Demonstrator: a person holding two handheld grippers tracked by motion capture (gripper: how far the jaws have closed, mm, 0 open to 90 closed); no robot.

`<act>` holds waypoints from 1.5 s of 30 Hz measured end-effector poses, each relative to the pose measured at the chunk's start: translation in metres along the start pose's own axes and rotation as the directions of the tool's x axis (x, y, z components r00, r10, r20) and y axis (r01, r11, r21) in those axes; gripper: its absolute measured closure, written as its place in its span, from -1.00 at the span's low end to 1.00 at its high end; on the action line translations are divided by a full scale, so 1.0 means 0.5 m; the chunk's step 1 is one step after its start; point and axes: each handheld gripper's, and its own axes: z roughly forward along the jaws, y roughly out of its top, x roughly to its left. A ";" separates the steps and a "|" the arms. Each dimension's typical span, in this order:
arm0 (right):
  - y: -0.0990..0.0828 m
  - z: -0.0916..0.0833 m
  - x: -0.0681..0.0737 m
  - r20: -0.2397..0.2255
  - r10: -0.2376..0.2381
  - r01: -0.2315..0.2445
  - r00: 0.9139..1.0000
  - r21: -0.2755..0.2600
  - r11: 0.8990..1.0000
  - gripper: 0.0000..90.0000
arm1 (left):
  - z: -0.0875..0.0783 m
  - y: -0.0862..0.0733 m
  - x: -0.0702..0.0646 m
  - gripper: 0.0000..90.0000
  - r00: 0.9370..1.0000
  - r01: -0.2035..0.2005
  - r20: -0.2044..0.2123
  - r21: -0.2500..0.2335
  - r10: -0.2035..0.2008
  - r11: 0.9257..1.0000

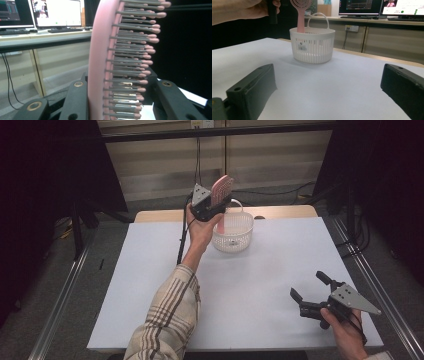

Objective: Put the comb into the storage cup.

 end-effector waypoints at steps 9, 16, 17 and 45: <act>0.000 0.001 0.002 -0.004 -0.009 0.009 1.000 0.001 1.000 -1.00 | -0.005 -0.042 -0.002 0.37 1.000 0.017 -0.007 0.031 -0.017 0.999; -0.001 0.002 0.002 -0.004 -0.009 0.009 1.000 0.002 1.000 -1.00 | -0.003 -0.073 -0.006 0.37 1.000 0.022 -0.009 0.062 -0.021 0.998; -0.001 0.002 0.002 -0.005 -0.011 0.011 1.000 0.004 1.000 -1.00 | -0.001 -0.075 -0.007 0.37 1.000 0.024 -0.009 0.059 -0.023 0.998; -0.003 0.003 0.004 -0.022 -0.013 0.013 1.000 0.016 1.000 -1.00 | -0.023 -0.089 0.037 0.21 0.999 0.021 -0.041 0.120 -0.016 0.993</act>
